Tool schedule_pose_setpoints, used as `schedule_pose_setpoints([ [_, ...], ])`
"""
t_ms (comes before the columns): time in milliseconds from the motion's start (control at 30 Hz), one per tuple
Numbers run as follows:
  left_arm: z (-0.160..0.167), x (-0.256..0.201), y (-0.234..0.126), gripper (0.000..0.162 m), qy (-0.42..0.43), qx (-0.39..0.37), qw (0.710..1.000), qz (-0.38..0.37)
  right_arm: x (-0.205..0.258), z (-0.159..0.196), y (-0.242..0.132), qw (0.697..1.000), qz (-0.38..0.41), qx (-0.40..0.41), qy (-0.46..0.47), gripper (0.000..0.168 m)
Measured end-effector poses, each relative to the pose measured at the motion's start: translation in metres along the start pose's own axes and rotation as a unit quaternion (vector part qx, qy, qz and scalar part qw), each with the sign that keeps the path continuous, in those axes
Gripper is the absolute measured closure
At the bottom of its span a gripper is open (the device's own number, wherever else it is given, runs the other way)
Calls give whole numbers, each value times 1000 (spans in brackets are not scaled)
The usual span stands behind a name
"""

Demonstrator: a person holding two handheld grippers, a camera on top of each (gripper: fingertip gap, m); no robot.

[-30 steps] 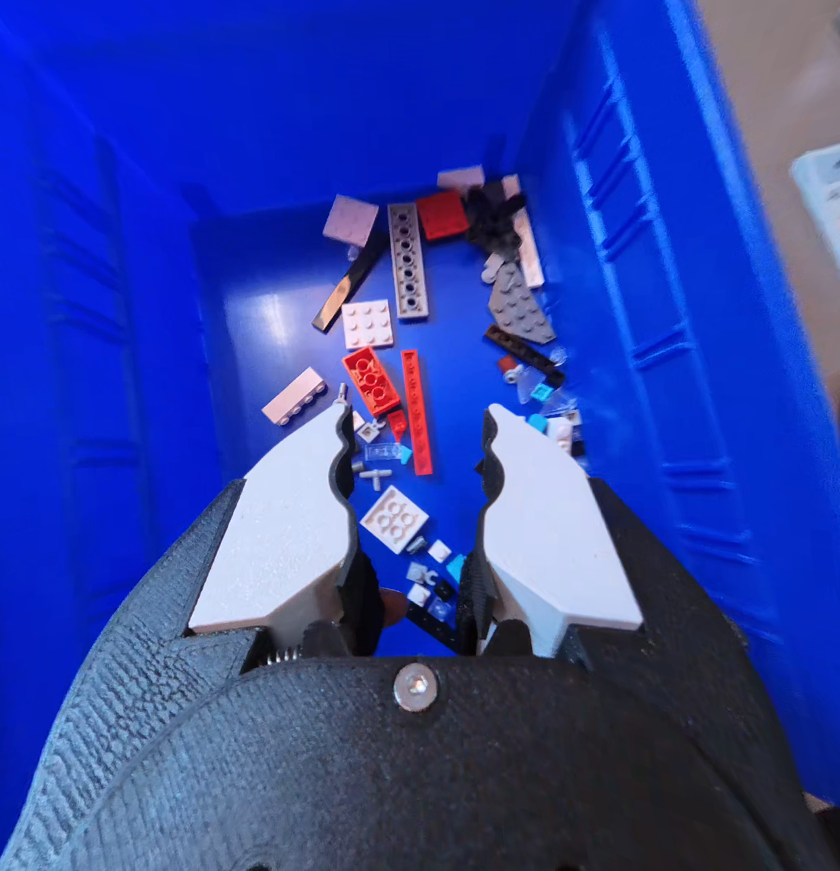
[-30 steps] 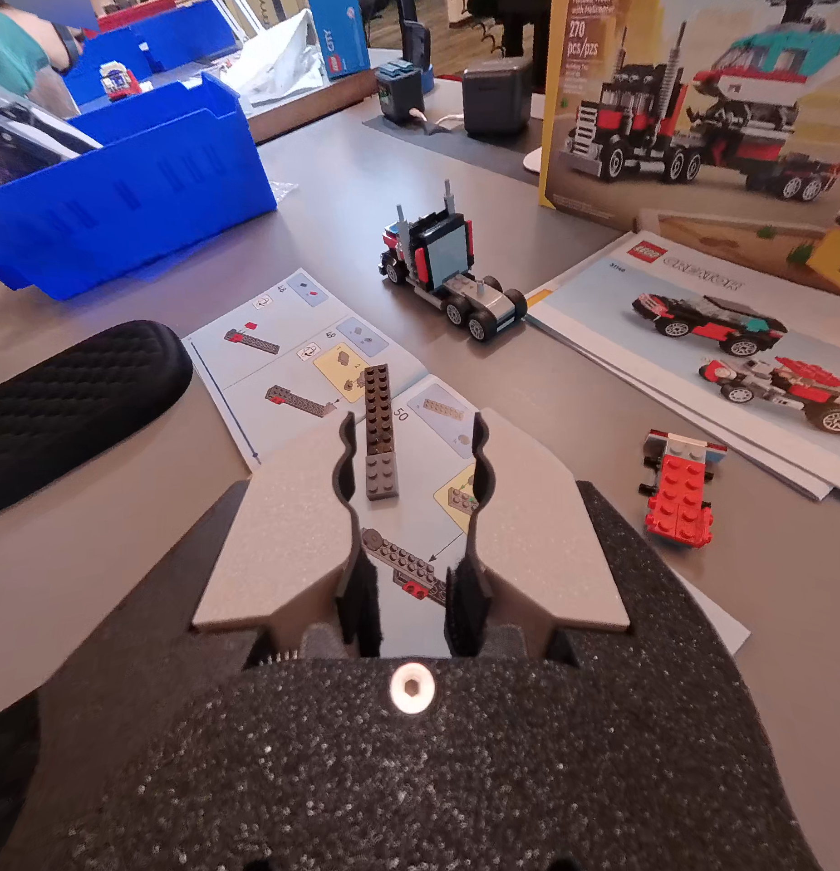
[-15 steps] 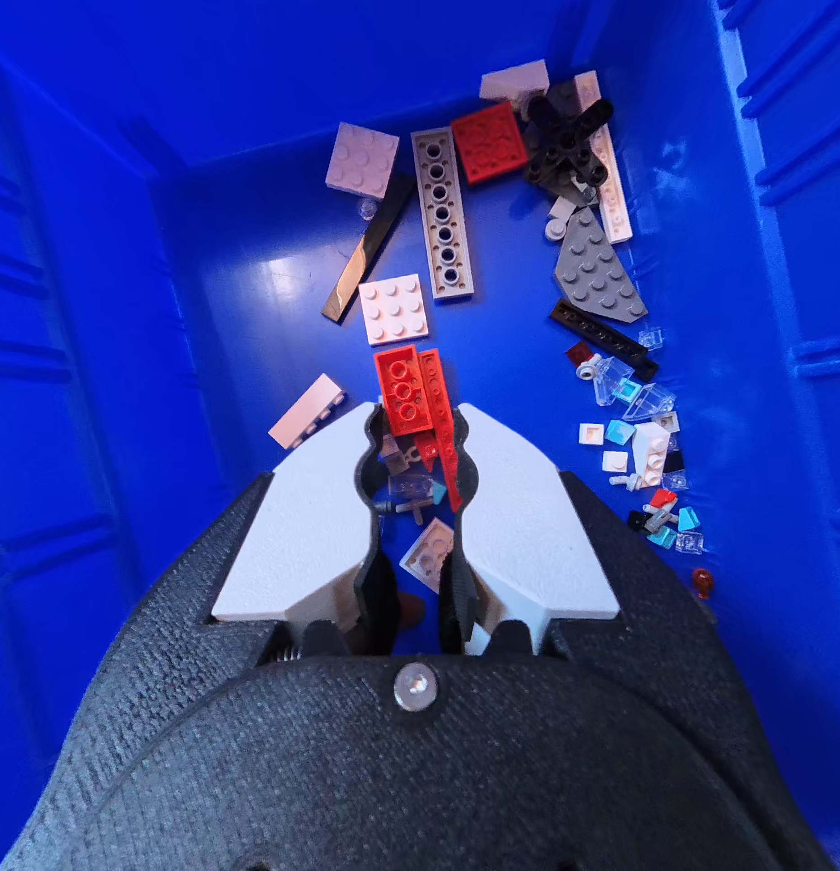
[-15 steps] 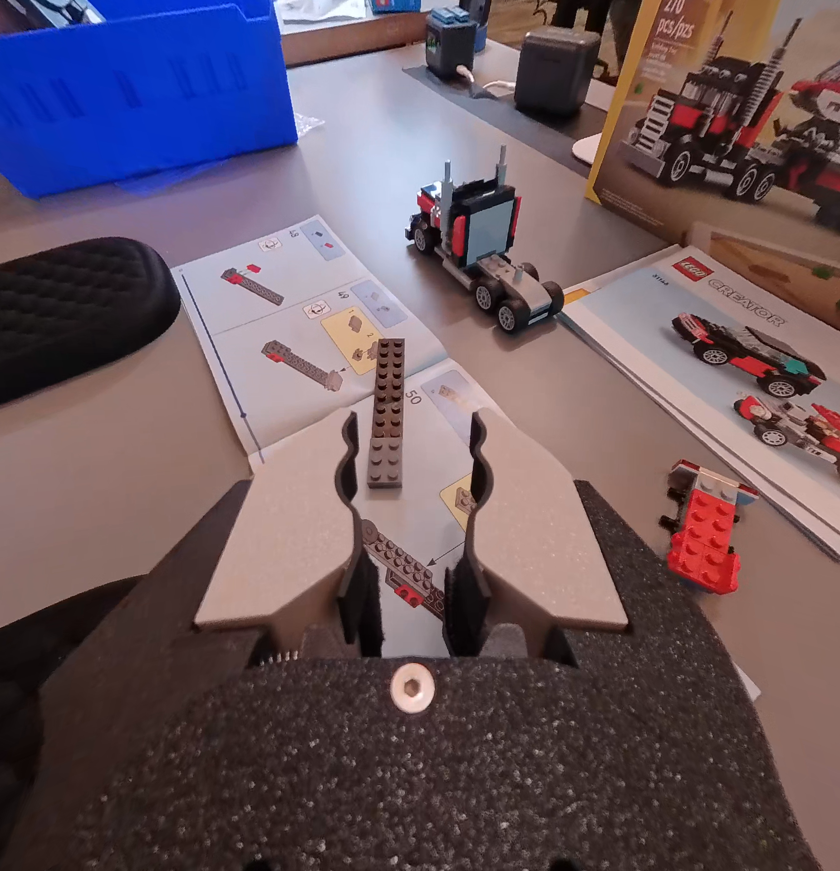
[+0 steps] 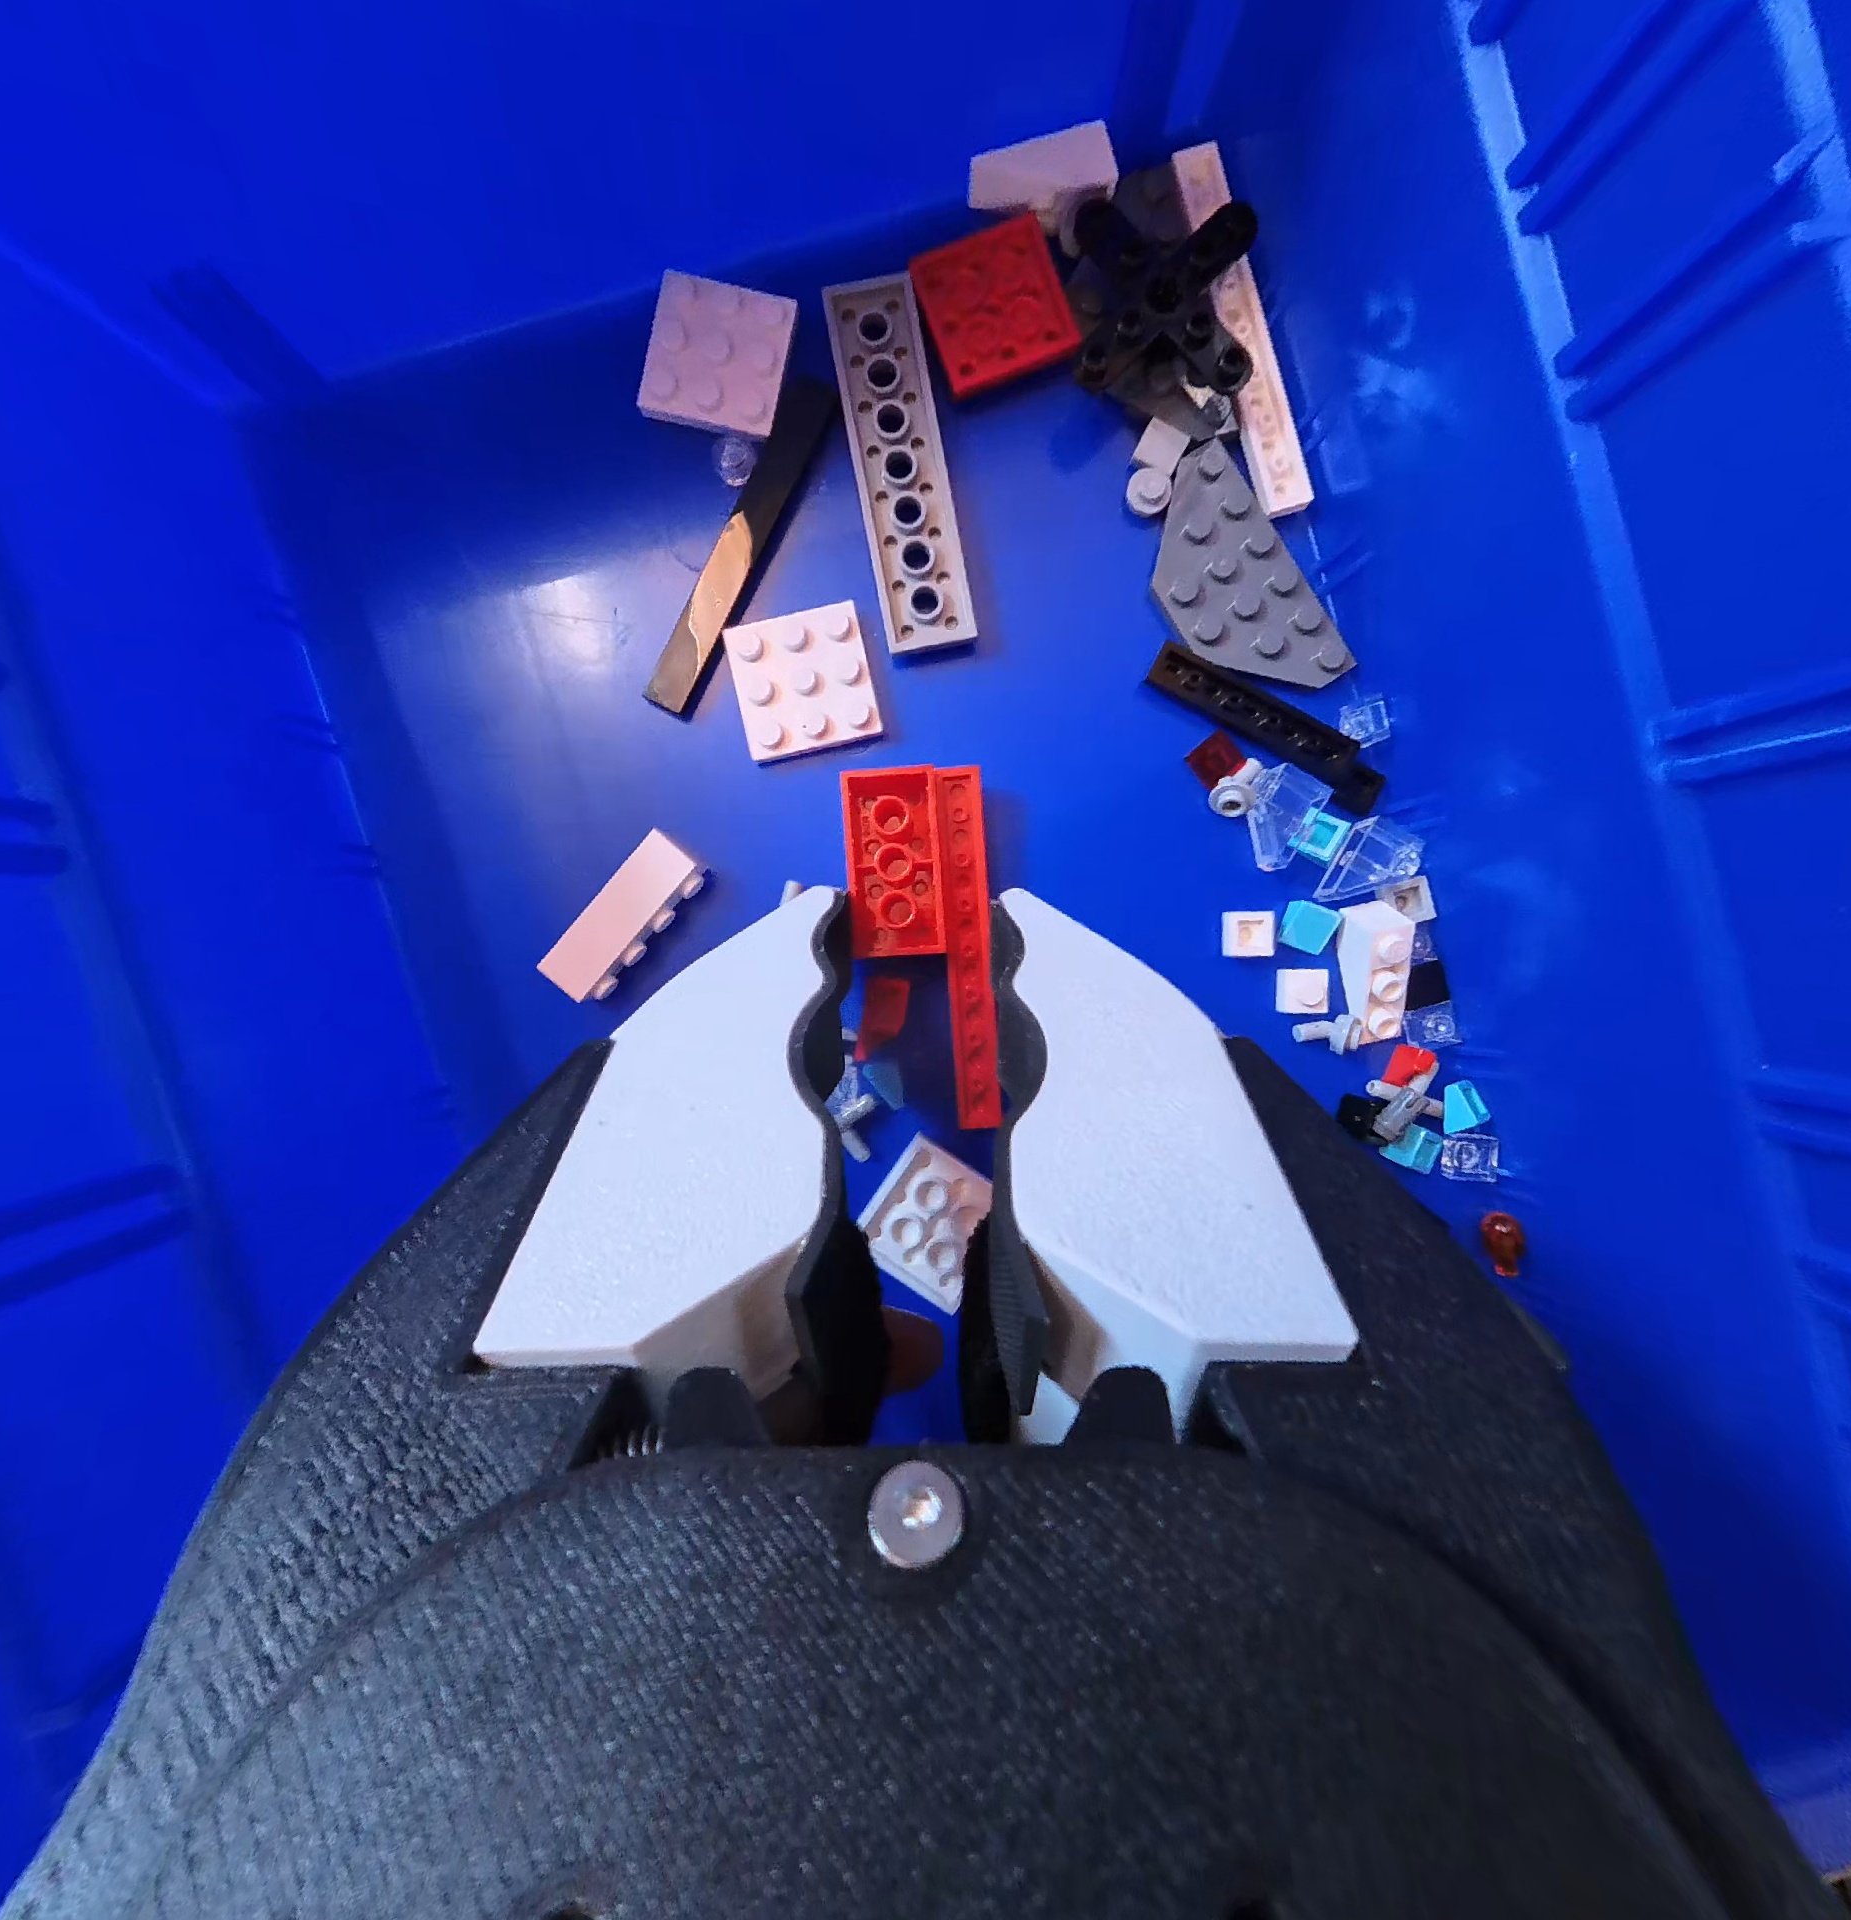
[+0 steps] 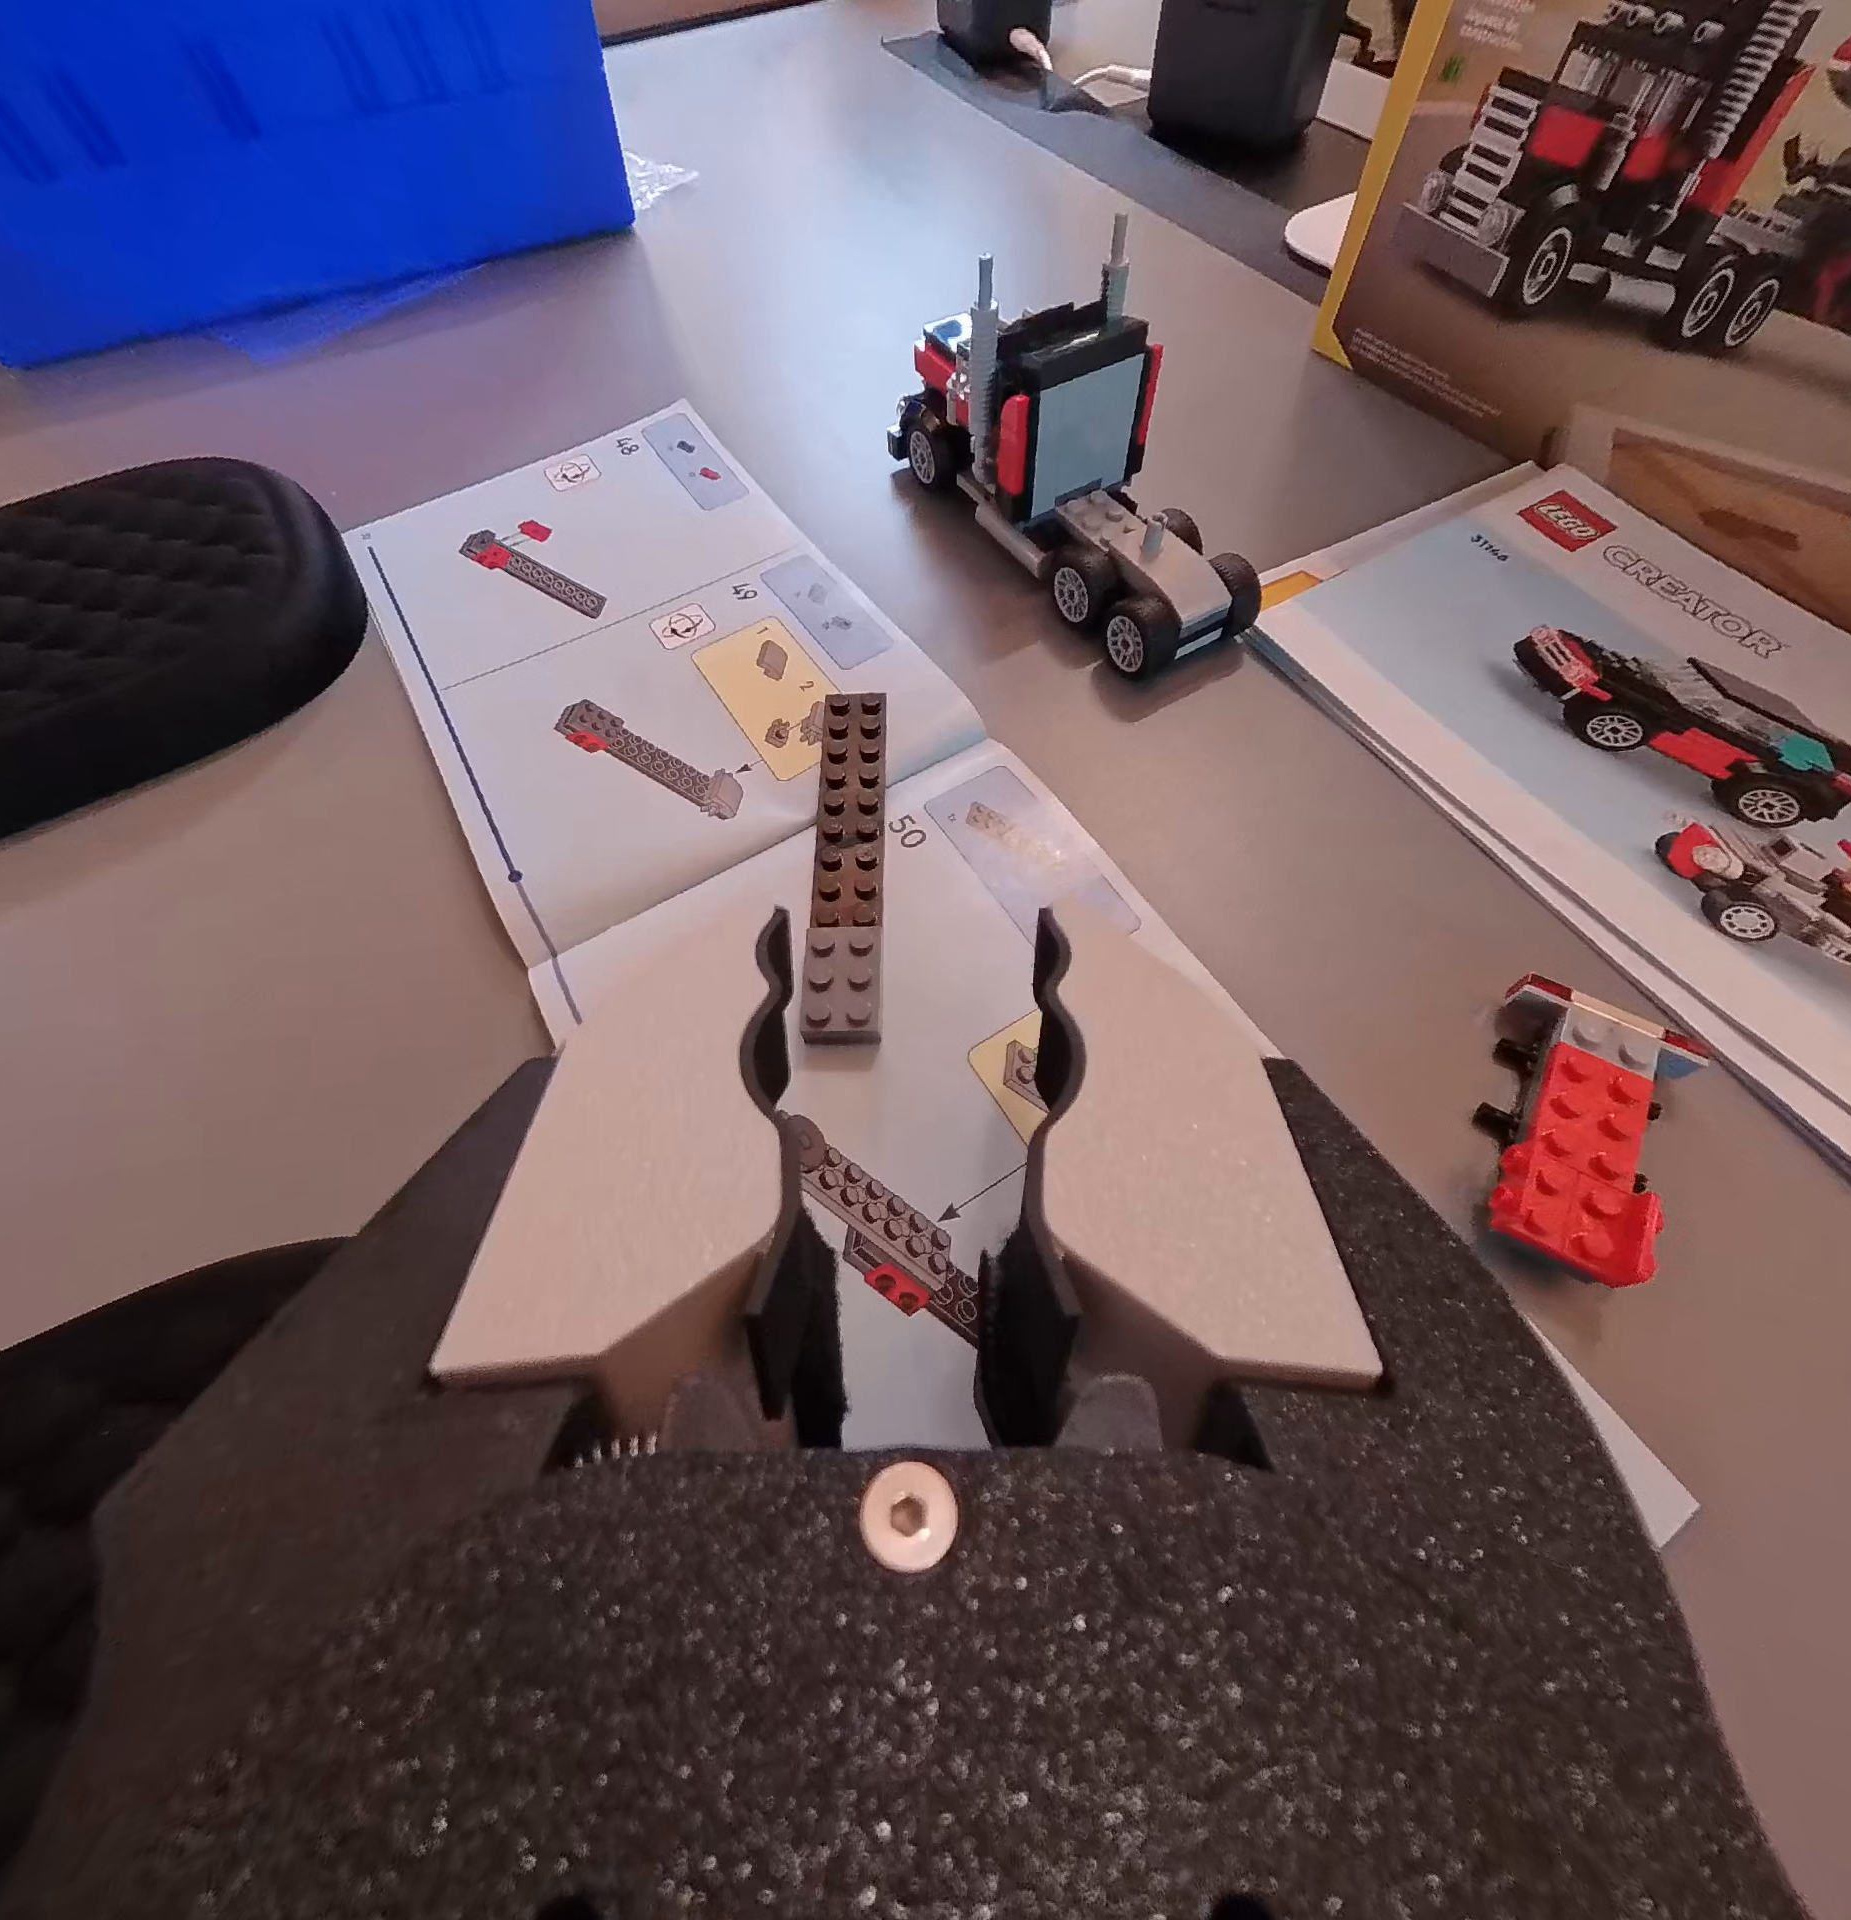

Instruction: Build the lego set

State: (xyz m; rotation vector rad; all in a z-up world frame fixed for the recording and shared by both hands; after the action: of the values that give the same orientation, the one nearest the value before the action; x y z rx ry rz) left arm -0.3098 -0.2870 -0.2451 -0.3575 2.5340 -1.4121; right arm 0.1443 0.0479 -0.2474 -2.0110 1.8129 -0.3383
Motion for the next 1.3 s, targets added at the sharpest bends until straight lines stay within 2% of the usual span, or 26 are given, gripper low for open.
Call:
schedule_pose_setpoints([
  [1133, 2, -2, 2, 136, 1, 5, 1000, 21, 5, 8, 11, 997, 1, 74, -27, 120],
  [1300, 1, -2, 2, 136, 0, 7, 1000, 21, 5, 7, 9, 998, -3, 62, -28, 122],
])
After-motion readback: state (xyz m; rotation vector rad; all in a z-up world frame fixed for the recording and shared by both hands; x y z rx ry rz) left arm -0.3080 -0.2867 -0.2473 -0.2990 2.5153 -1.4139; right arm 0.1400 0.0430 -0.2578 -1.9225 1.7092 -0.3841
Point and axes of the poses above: each gripper's, where its closed fingertips meet, y out along the fingers, z out of its underside, x = y × z across the jaws, the point moved 6 cm from there along -y, back along the fingers, and after that the axes turned 9 degrees about -y, right-handed, at the moved point
